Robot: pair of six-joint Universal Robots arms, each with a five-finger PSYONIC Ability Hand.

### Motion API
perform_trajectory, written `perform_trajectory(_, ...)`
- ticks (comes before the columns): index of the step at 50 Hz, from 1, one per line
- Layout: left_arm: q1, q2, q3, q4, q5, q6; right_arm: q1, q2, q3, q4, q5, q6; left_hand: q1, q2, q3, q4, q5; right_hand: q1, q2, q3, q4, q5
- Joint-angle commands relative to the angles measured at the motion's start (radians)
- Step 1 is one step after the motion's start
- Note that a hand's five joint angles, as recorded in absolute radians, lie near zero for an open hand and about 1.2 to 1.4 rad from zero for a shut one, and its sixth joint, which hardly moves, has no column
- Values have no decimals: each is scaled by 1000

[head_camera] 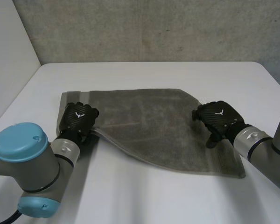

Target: Fold the towel.

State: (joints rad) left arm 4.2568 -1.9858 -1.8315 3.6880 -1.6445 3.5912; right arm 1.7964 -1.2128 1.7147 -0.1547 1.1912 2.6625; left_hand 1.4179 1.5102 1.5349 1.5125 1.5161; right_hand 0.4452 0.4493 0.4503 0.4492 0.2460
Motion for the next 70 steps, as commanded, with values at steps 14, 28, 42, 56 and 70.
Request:
perform_trajectory(14,3,-8,-5,1,2,0,-115,-91,206,96,-93,-21,-22,-114,-139,-116,-294,-61,-65,-66,-65,-36)
perform_trajectory(28,8,-5,-8,1,2,0,-173,-53,276,-28,-96,-108,-22,-114,-139,-116,-294,24,20,19,20,49)
perform_trajectory(42,5,-5,-8,1,2,-2,-187,-22,270,-60,-94,-122,-22,-114,-139,-116,-294,92,87,86,88,116)
perform_trajectory(56,0,-5,-15,0,2,0,-186,-1,273,-149,-93,-118,-22,-114,-139,-116,-294,215,211,210,211,240)
perform_trajectory(70,0,-5,-15,0,0,0,-187,-11,272,-100,-87,-110,-22,-114,-139,-116,-294,165,161,160,161,190)
